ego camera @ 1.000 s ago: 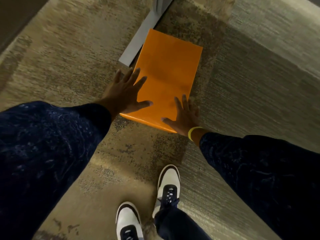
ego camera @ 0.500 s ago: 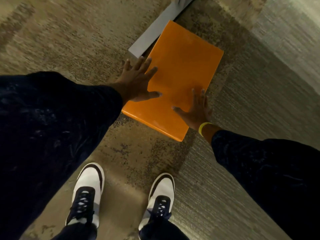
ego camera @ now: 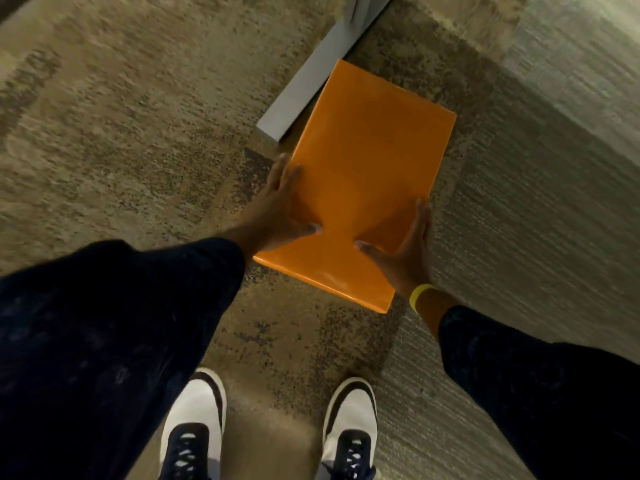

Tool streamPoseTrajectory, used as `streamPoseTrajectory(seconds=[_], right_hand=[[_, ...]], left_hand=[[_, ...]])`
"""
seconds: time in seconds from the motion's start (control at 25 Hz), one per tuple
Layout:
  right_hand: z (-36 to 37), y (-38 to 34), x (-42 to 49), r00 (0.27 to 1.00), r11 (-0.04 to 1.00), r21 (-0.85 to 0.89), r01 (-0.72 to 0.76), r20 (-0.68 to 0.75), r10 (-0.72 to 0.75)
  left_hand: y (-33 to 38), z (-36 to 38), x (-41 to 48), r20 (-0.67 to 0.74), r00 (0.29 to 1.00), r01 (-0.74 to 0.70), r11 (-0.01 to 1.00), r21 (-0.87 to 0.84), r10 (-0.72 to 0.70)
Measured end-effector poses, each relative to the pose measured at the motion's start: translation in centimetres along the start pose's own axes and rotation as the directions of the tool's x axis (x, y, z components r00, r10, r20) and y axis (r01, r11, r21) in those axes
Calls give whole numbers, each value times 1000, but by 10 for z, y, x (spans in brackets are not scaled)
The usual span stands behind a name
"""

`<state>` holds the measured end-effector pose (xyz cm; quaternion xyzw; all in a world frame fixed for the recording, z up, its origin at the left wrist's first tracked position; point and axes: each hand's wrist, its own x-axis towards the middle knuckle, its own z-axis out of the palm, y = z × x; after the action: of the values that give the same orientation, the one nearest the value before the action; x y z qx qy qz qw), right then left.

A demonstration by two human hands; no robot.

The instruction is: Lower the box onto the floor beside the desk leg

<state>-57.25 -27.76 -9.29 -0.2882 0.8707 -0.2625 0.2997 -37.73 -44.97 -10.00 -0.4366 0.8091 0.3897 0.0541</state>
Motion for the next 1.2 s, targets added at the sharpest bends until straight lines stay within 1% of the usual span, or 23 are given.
streamPoseTrajectory(seconds=[0.04, 0.08, 0.12, 0.16, 0.2, 0.28, 0.44, 0.64, 0.76, 0.96, 1.08, 1.16, 1.2], right_hand=[[5, 3, -2, 998, 996, 78, -47, -27, 49], [10, 6, -6, 994, 982, 163, -100, -34, 106], [14, 8, -9, 987, 956, 256, -146, -29, 159], [16, 10, -11, 980, 919, 348, -184, -13, 200], [17, 10, -13, 973, 881, 423, -211, 10, 229], [18, 11, -15, 970, 840, 494, -225, 29, 243], [21, -3, -7, 968, 814, 537, -221, 21, 249], [19, -27, 31, 976, 784, 599, -161, -22, 217], [20, -43, 59, 977, 771, 620, -144, -36, 211], [17, -55, 97, 969, 764, 621, -175, -27, 244], [19, -57, 100, 964, 782, 588, -208, -15, 267], [19, -57, 100, 961, 784, 579, -223, -3, 275], [17, -57, 99, 961, 798, 557, -227, -1, 275]], left_hand=[[-5, 6, -3, -42, 996, 73, 988, -136, -79], [-11, 12, -6, -65, 989, 112, 955, -274, -135], [-17, 15, -9, -70, 986, 112, 914, -389, -151], [-20, 17, -11, -52, 989, 101, 883, -459, -140], [-23, 17, -11, -32, 992, 90, 868, -488, -121], [-24, 13, -8, -34, 995, 66, 868, -493, -95], [-25, -7, 19, -38, 998, 18, 870, -493, -42], [-19, -41, 71, -38, 999, -49, 890, -453, 36], [-14, -58, 108, -67, 997, -67, 911, -408, 44], [-10, -75, 153, 8, 1000, -19, 930, -367, 24], [-11, -73, 156, 5, 1000, -19, 940, -342, 22], [-11, -72, 156, 20, 1000, -2, 940, -341, 9], [-9, -72, 153, 25, 1000, 14, 949, -314, -7]])
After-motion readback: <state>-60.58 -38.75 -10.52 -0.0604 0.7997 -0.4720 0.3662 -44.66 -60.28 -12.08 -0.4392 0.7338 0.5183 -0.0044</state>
